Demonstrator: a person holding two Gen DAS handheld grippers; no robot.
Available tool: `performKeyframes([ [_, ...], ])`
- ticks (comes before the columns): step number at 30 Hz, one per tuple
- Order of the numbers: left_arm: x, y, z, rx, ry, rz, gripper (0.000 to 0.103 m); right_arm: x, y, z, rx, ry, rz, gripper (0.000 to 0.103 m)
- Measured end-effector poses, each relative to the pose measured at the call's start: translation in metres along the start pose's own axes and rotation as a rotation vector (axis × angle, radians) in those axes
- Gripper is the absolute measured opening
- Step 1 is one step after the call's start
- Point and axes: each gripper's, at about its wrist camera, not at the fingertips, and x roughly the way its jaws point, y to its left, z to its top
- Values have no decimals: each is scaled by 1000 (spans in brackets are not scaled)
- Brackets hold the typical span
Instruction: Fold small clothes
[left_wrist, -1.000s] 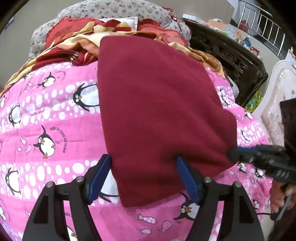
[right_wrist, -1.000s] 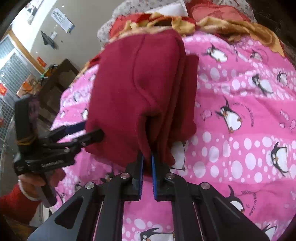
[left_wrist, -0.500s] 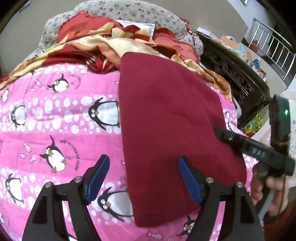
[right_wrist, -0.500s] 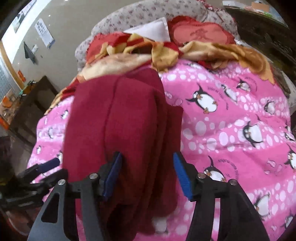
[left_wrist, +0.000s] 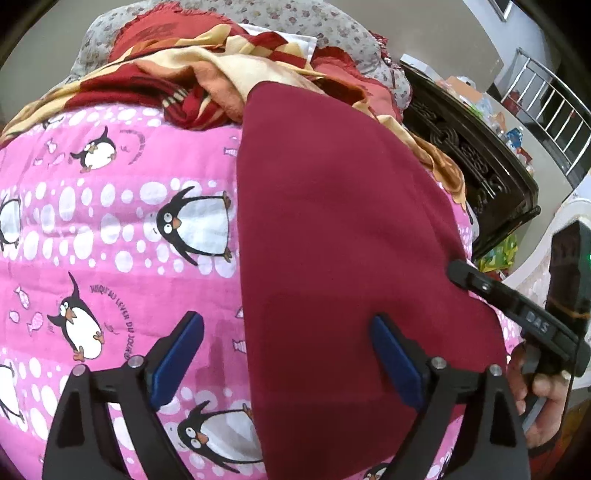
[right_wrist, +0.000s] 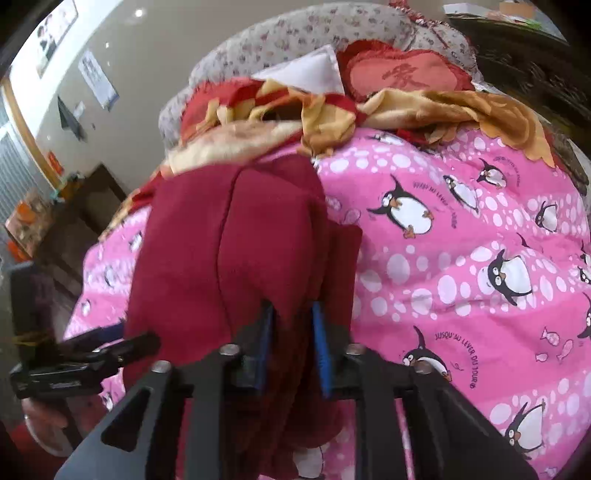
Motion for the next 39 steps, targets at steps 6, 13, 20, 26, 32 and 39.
performKeyframes([
  [6,10,1,4,-15,0,-17,100,10,-20,-3,83,15,38,87],
  [13,21,-1,7,-31,8,-27,103,35,-33,0,191,67,207,89],
  [20,25,-5,7,-29,1,-17,103,37,-14,3,131,55,177,82],
  [26,30,-14,10,-23,5,-16,100,29,-5,0,88,33,140,65],
  [32,23,-30,9,36,1,-33,71,22,1,-1,72,20,113,54],
  [39,-2,-35,10,53,-9,-39,43,2,18,0,36,-8,94,47],
])
